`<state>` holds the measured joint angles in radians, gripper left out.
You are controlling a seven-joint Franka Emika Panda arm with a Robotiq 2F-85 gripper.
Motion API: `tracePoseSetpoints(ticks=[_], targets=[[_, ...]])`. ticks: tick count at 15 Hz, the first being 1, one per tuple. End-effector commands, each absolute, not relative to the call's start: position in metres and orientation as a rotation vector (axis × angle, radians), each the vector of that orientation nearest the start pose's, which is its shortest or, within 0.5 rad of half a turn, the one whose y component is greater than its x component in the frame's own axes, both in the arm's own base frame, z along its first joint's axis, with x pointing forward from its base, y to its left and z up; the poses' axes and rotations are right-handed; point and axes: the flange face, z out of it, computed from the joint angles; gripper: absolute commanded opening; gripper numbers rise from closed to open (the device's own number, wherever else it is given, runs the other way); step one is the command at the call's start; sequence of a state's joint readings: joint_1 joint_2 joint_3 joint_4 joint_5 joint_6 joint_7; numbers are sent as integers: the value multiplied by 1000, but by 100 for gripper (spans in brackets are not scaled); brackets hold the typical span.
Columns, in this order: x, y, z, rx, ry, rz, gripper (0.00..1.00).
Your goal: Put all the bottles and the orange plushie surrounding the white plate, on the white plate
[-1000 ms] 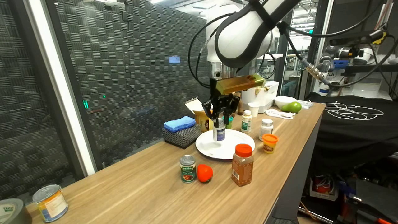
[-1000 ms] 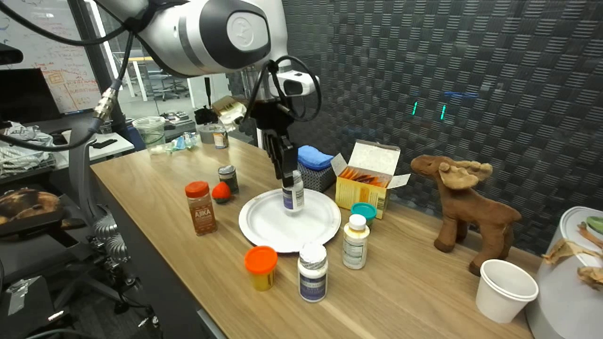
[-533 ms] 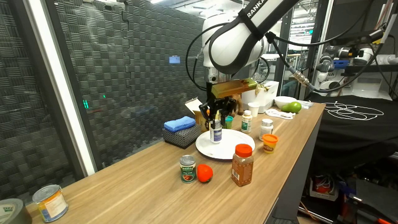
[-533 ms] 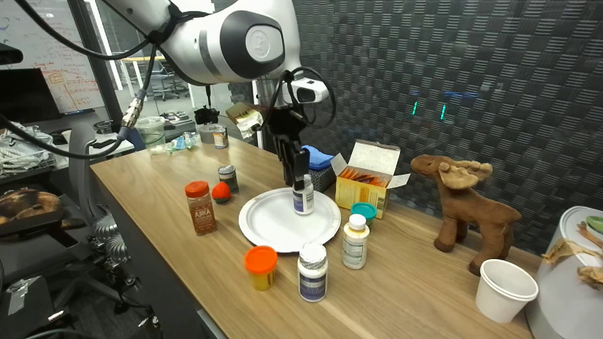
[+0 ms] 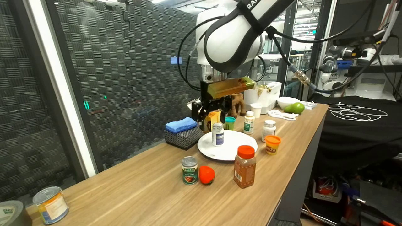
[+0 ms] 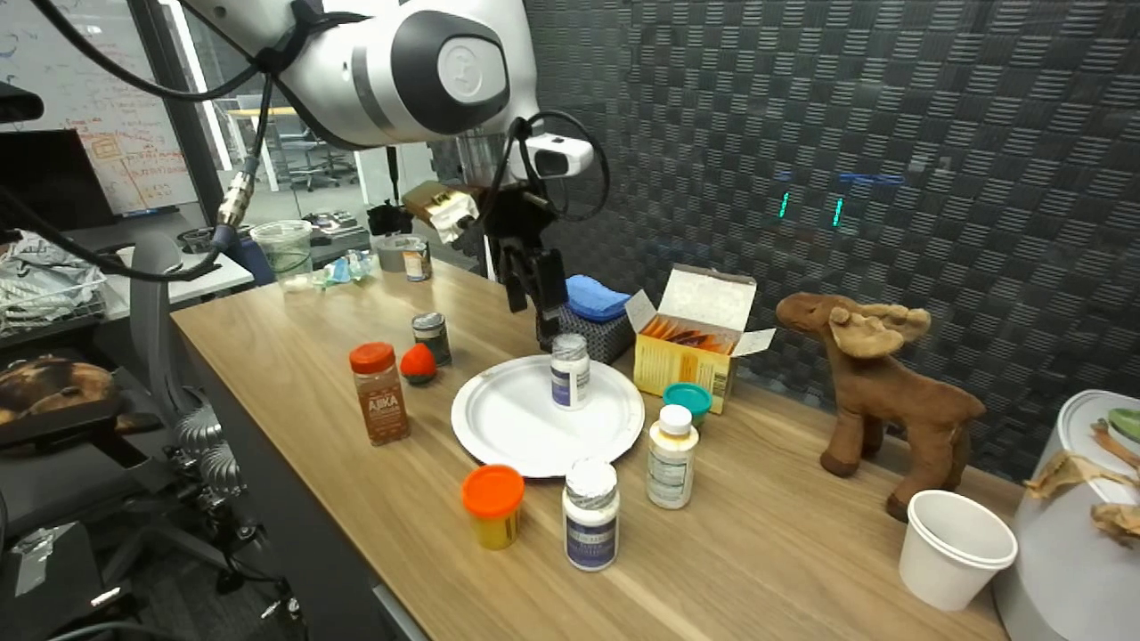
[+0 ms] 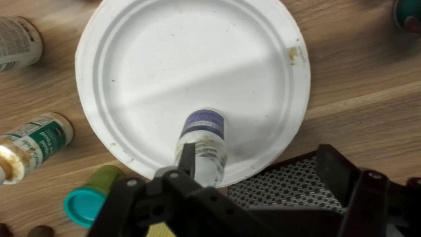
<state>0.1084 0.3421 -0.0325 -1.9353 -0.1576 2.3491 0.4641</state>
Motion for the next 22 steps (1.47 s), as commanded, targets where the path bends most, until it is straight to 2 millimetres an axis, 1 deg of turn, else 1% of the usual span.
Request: tracePoseSetpoints(ticks=[1, 2, 4, 6, 9, 10, 12, 14, 18, 22], targets=[[601, 103, 349, -3215, 346, -253, 100], [595, 123, 352, -3204, 302, -265, 100], [581, 160, 352, -3192, 188, -256, 100], [567, 191, 340, -3186, 58, -188, 100], [550, 221, 312, -3206, -59, -113, 100], [547, 226, 304, -3223, -84, -96, 100], [544, 229, 293, -3263, -122, -75, 100], [544, 229, 288, -3296, -159, -80, 100], [552, 223, 288, -3340, -218, -123, 100], [561, 216, 290, -3322, -228, -133, 100]])
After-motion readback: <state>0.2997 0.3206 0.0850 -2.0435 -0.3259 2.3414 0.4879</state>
